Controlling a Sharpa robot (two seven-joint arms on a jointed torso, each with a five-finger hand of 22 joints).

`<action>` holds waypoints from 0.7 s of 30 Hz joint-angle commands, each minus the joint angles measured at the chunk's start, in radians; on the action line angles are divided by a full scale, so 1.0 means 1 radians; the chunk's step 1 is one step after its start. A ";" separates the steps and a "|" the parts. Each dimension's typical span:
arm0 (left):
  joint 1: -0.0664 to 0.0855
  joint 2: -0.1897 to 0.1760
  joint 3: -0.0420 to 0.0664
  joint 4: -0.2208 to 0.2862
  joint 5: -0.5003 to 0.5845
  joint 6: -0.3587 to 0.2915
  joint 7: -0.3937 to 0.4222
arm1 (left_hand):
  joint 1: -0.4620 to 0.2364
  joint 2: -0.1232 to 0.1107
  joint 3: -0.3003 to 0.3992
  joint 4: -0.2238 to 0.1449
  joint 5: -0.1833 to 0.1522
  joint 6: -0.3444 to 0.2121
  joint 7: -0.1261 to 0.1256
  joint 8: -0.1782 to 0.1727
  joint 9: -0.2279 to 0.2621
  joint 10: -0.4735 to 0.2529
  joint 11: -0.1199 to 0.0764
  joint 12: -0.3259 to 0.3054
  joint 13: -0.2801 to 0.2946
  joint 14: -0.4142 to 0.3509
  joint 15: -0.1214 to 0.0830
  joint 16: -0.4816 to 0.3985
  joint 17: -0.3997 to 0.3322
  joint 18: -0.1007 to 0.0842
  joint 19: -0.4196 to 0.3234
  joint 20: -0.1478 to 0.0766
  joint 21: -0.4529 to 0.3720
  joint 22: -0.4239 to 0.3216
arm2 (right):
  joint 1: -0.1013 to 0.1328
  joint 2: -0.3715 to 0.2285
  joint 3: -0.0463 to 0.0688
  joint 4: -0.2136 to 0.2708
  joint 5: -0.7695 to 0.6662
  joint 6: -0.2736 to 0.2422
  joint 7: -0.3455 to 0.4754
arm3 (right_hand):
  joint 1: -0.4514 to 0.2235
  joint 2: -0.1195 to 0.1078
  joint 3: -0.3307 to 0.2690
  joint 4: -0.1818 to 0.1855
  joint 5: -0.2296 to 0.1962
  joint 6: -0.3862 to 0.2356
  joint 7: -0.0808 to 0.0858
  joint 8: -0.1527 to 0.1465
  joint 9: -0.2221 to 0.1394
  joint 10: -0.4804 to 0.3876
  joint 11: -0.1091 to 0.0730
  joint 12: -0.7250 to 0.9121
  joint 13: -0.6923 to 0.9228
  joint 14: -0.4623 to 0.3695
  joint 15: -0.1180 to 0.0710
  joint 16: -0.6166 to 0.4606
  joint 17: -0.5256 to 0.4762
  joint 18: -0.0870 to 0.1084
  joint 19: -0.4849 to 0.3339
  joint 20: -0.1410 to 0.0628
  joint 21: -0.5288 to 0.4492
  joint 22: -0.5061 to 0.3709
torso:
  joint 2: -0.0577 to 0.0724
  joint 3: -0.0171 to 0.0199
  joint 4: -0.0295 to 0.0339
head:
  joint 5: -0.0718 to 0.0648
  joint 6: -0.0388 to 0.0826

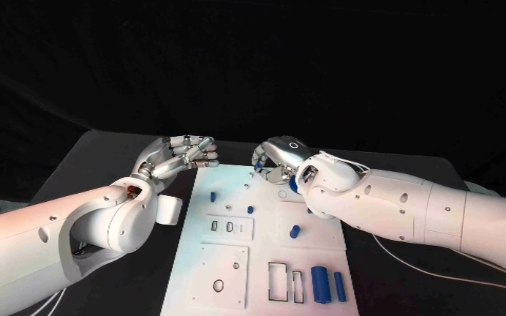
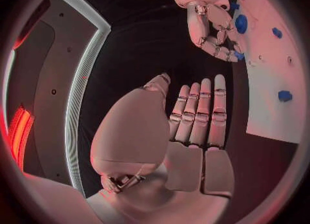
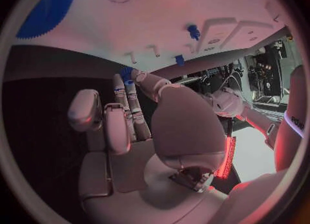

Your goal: Assemble the parts on the task board

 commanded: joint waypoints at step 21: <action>0.004 0.005 0.002 0.005 0.002 0.019 0.006 | 0.003 -0.007 0.010 0.001 -0.006 0.005 0.001 -0.002 -0.002 -0.001 0.002 -0.007 0.000 -0.010 0.001 -0.008 0.003 0.010 -0.008 0.005 -0.002 -0.004 | -0.021 0.047 -0.002 -0.054 0.010 0.044 0.017 | 0.008 0.025 0.003 0.001 0.003 -0.013 0.002 0.006 0.007 0.019 -0.025 -0.004 0.024 0.039 0.000 0.006 0.000 -0.012 -0.011 0.002 0.000 -0.004 | 0.006 -0.0065 0.0113 | 0.002 0.000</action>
